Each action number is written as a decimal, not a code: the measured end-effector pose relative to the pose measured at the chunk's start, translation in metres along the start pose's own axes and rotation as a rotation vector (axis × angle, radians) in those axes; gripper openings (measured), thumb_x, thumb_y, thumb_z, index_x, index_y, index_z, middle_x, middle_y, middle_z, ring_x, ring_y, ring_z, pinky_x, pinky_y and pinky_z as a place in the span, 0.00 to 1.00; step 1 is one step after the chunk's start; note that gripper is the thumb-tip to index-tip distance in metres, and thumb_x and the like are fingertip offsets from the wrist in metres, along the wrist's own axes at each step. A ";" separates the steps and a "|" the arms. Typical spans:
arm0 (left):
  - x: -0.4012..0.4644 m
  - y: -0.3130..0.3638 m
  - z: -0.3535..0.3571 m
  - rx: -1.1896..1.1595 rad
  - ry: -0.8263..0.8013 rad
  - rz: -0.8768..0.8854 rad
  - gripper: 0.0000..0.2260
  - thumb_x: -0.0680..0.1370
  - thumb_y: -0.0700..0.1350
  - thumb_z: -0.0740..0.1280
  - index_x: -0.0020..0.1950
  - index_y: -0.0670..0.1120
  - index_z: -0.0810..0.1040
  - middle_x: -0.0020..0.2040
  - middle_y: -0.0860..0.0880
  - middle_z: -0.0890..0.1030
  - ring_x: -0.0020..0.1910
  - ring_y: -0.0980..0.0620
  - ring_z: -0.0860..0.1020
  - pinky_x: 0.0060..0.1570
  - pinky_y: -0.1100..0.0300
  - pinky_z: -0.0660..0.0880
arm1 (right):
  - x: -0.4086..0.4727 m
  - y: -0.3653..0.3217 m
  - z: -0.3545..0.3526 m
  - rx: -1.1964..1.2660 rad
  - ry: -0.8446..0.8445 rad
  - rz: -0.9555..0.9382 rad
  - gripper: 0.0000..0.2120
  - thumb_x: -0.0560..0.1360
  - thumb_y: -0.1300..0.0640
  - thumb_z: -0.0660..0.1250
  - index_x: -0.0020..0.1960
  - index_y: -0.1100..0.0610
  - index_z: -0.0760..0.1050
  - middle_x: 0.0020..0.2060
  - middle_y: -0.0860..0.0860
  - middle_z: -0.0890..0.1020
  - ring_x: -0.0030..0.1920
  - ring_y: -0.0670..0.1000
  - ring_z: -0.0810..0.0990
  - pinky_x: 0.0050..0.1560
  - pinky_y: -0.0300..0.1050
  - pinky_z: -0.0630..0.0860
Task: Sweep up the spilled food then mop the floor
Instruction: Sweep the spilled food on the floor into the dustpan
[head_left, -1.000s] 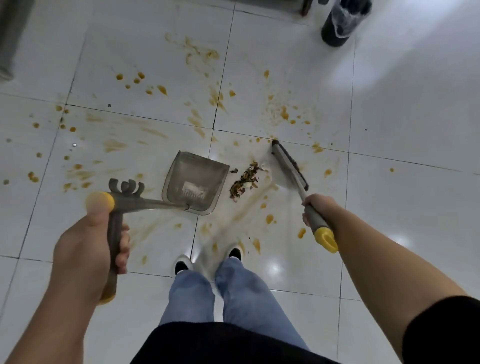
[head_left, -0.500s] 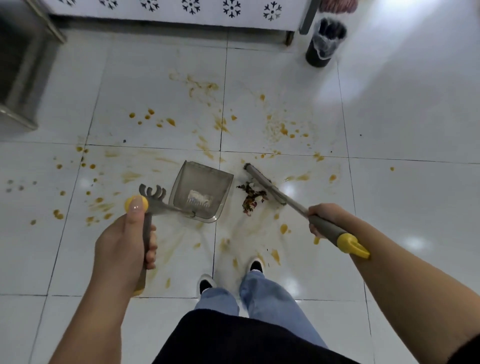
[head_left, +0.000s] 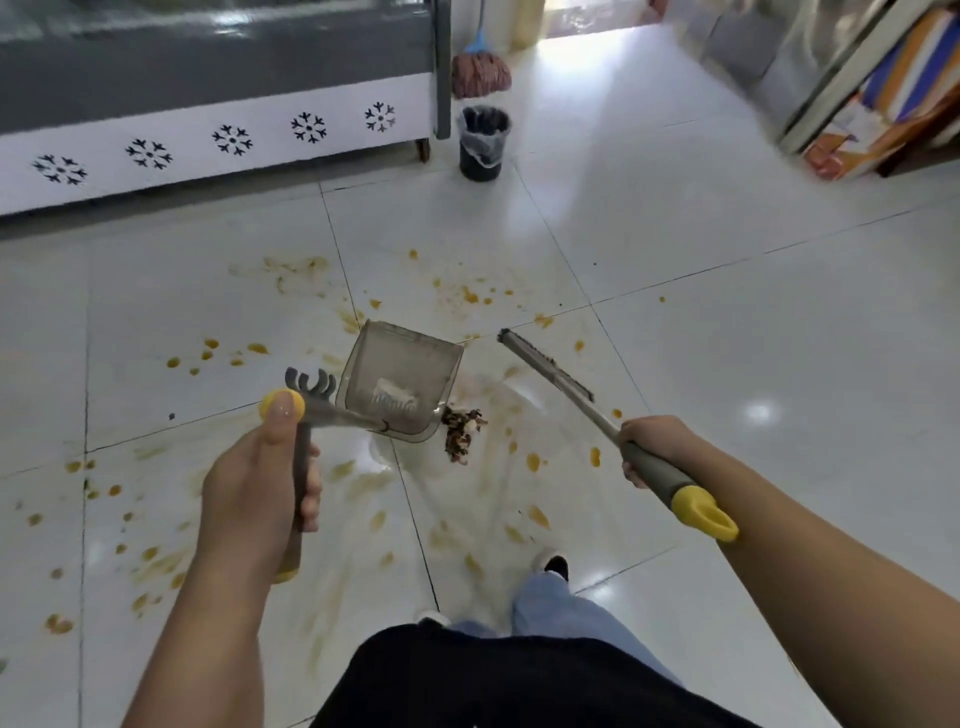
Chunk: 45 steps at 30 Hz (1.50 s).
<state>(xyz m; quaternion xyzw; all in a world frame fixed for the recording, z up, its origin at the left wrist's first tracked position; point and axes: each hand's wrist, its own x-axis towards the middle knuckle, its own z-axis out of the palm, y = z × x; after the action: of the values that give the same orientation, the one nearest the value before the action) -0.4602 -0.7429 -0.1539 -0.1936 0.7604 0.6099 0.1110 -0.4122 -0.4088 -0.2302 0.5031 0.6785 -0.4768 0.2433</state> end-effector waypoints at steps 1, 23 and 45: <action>-0.002 0.003 0.004 0.008 -0.013 0.017 0.30 0.64 0.72 0.59 0.35 0.43 0.73 0.21 0.51 0.73 0.18 0.55 0.68 0.17 0.61 0.67 | -0.004 0.005 -0.007 0.036 -0.009 0.029 0.03 0.76 0.64 0.60 0.48 0.64 0.68 0.31 0.57 0.73 0.27 0.53 0.72 0.20 0.38 0.70; -0.122 -0.030 0.166 -0.351 0.270 -0.233 0.28 0.77 0.67 0.48 0.37 0.44 0.68 0.18 0.53 0.68 0.13 0.56 0.63 0.17 0.72 0.62 | 0.087 0.071 -0.173 0.236 -0.343 0.255 0.07 0.79 0.63 0.59 0.42 0.64 0.65 0.29 0.56 0.67 0.13 0.47 0.68 0.17 0.33 0.70; -0.149 -0.043 0.105 -0.408 0.766 -0.482 0.30 0.60 0.72 0.58 0.35 0.44 0.70 0.17 0.52 0.69 0.13 0.55 0.63 0.16 0.68 0.63 | 0.113 -0.030 -0.127 -0.331 -0.637 0.380 0.06 0.79 0.64 0.57 0.47 0.67 0.69 0.27 0.59 0.76 0.19 0.51 0.75 0.20 0.38 0.75</action>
<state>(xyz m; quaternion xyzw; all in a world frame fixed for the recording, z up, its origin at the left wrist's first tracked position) -0.3144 -0.6247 -0.1554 -0.5921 0.5453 0.5881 -0.0786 -0.4627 -0.2456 -0.2553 0.4007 0.5318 -0.4395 0.6029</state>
